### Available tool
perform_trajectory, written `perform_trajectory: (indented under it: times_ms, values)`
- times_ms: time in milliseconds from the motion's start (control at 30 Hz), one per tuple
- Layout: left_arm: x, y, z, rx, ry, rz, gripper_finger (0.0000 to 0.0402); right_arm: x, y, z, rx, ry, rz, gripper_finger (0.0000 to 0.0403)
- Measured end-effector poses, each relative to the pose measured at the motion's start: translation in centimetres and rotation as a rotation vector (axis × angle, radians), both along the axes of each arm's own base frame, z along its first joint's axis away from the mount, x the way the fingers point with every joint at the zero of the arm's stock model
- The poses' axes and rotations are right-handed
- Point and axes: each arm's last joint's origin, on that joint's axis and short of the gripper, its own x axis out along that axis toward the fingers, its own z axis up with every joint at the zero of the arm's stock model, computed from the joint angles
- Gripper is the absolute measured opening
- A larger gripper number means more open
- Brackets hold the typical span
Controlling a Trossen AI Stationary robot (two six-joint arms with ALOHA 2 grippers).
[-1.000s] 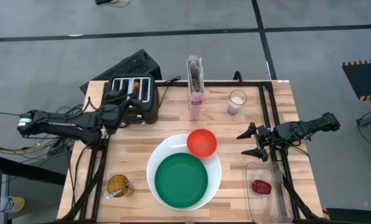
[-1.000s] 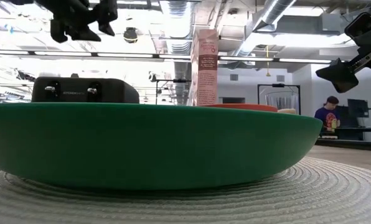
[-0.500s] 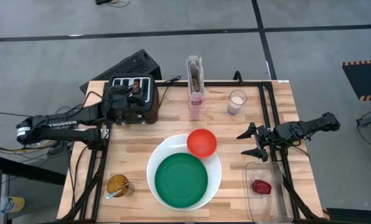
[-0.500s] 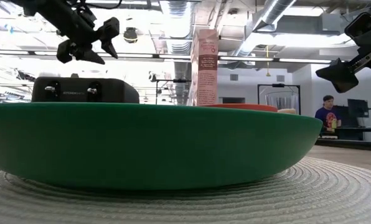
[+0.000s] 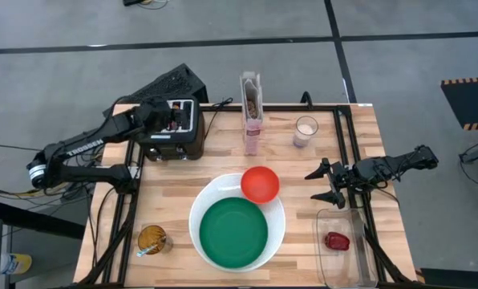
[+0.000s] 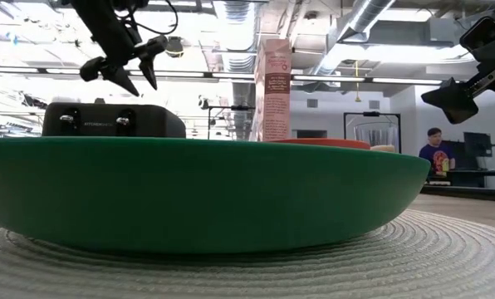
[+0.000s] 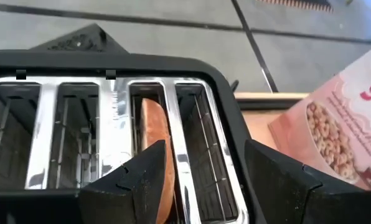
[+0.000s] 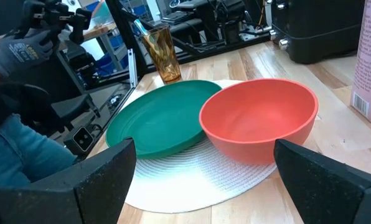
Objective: Arrange a breakfast setting
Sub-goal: Put the toasted bread from the toaster on the green plate
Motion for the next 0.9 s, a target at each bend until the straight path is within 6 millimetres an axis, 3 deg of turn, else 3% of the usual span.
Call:
perform_trajectory:
  times_ms: [667, 900]
  values:
    - [-0.7, 0.9, -0.6, -0.002, 0.116, 0.035, 0.0204, 0.0, 0.0, 0.0, 0.000, -0.001, 0.000, 0.0399]
    - [-0.1, 1.6, -2.2, -0.069, 0.132, 0.051, 0.0204, 0.0, 0.0, 0.0, 0.000, -0.001, 0.000, 0.0399]
